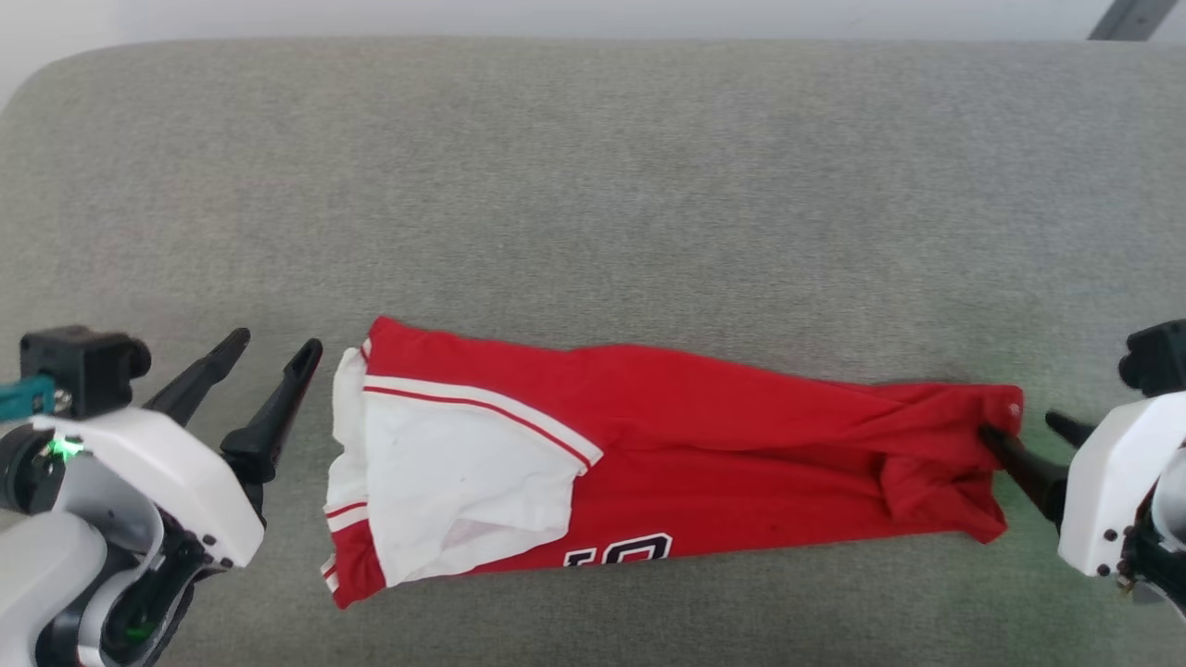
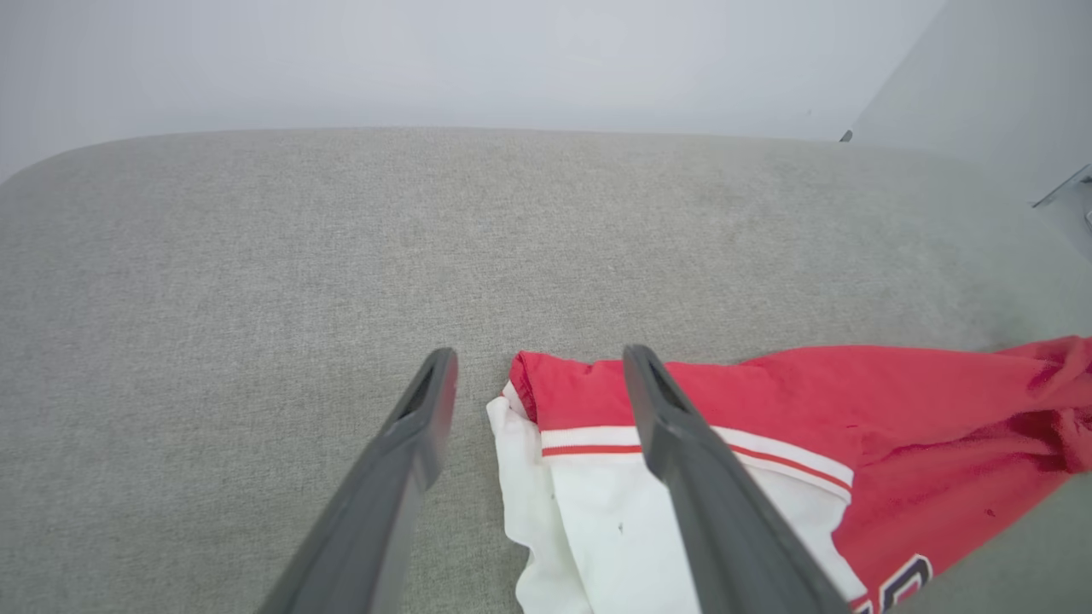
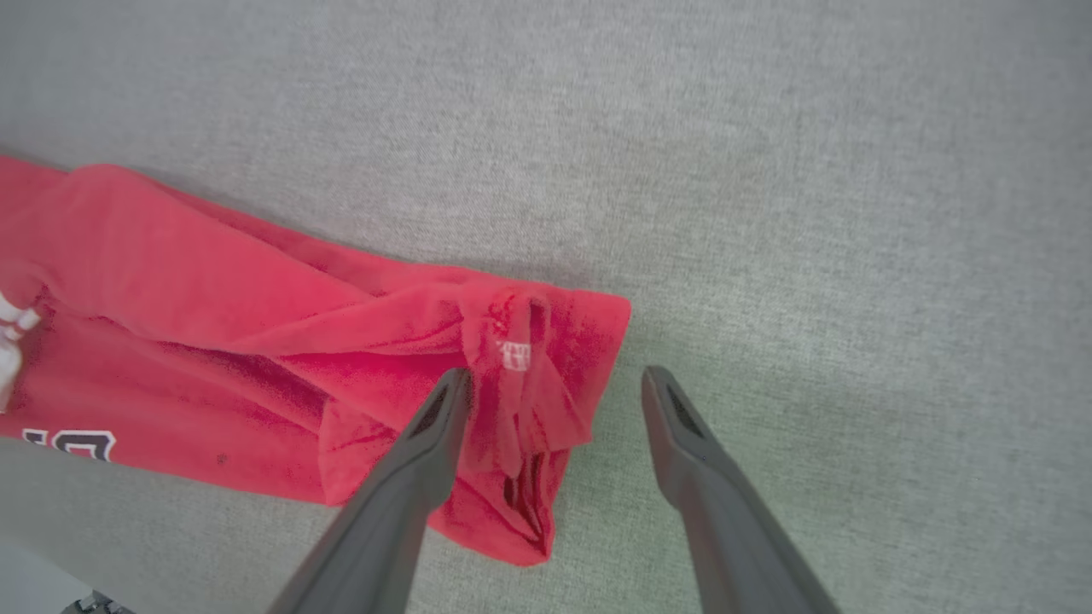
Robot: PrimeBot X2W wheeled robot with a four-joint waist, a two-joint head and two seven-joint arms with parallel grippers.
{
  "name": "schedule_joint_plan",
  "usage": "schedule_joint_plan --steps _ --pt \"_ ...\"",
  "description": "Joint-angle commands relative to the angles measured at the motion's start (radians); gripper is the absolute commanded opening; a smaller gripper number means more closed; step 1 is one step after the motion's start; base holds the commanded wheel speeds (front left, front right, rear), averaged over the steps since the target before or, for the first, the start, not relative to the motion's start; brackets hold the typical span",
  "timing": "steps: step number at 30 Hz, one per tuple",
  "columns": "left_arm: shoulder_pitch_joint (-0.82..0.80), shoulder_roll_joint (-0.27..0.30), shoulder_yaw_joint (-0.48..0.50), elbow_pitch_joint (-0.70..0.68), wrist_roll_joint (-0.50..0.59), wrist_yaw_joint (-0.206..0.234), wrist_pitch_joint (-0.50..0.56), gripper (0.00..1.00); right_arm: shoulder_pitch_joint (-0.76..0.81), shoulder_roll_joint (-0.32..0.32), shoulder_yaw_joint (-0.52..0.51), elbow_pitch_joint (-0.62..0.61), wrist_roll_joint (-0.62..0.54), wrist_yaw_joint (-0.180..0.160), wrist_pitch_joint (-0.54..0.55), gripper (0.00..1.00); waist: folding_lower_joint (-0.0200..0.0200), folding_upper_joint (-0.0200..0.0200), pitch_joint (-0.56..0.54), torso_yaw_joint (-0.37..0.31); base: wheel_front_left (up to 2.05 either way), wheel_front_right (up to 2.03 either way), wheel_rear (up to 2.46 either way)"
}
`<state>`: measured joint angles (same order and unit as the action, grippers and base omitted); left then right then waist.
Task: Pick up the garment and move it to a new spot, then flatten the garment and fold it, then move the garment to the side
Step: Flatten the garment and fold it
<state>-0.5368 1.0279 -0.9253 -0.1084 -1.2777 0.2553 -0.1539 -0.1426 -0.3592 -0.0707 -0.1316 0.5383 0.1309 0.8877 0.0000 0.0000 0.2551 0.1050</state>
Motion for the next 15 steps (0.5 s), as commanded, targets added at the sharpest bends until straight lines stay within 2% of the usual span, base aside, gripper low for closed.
schedule_joint_plan --steps 1,7,14,15 --pt "0.022 -0.005 0.009 0.003 0.010 -0.001 -0.025 1.00 -0.005 0.004 -0.001 0.018 0.000 0.000 0.003 1.00 0.0000 0.0000 0.002 0.009 0.00 0.00 0.00" --pt "0.083 -0.028 0.034 0.024 -0.011 -0.011 -0.087 1.00 -0.047 -0.003 0.039 0.140 0.010 0.000 0.011 1.00 0.0000 0.0000 0.010 0.047 0.00 0.00 0.00" --pt "0.144 -0.077 0.067 0.055 0.006 -0.036 -0.107 1.00 -0.100 -0.014 0.159 0.311 0.068 0.000 0.037 1.00 0.0000 0.0000 0.011 0.084 0.00 0.00 0.00" --pt "0.153 -0.085 0.077 0.060 0.011 -0.038 -0.110 1.00 -0.101 -0.015 0.179 0.329 0.077 0.000 0.053 0.88 0.0000 0.0000 0.009 0.088 0.00 0.00 0.00"
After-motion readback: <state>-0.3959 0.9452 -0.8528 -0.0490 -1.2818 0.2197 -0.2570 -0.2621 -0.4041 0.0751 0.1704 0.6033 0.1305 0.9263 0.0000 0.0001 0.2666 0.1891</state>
